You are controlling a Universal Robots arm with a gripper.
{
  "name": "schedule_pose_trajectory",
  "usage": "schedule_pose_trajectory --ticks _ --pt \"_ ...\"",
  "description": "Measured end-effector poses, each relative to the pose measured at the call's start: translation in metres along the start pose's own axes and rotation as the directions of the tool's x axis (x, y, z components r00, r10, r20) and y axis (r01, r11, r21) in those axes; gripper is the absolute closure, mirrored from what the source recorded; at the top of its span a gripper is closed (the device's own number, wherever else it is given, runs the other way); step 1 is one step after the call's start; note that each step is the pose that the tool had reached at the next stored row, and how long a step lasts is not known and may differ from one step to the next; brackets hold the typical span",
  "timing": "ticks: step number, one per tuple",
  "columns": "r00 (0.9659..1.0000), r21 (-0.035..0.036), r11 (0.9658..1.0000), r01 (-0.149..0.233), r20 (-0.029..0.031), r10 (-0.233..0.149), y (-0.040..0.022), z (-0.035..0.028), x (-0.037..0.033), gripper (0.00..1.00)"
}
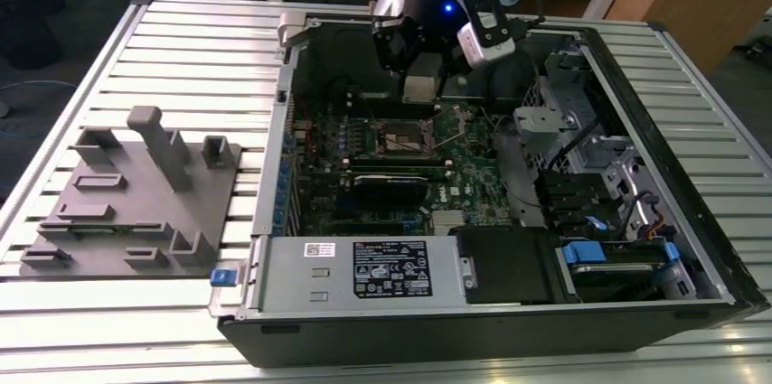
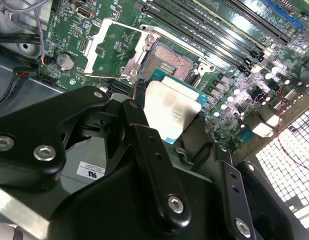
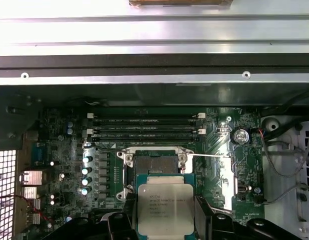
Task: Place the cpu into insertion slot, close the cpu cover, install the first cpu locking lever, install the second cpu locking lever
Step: 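Place the cpu into insertion slot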
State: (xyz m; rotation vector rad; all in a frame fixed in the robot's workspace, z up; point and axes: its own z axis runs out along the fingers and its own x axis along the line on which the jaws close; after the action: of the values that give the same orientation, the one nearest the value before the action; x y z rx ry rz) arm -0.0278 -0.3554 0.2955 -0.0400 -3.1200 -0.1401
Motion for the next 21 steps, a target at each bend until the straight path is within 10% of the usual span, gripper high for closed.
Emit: schedule_pose_trajectory --ticks 21 --pt "1.0 -0.0002 1.0 0.0 0.0001 0.0 -0.0008 0.0087 -0.0002 0.46"
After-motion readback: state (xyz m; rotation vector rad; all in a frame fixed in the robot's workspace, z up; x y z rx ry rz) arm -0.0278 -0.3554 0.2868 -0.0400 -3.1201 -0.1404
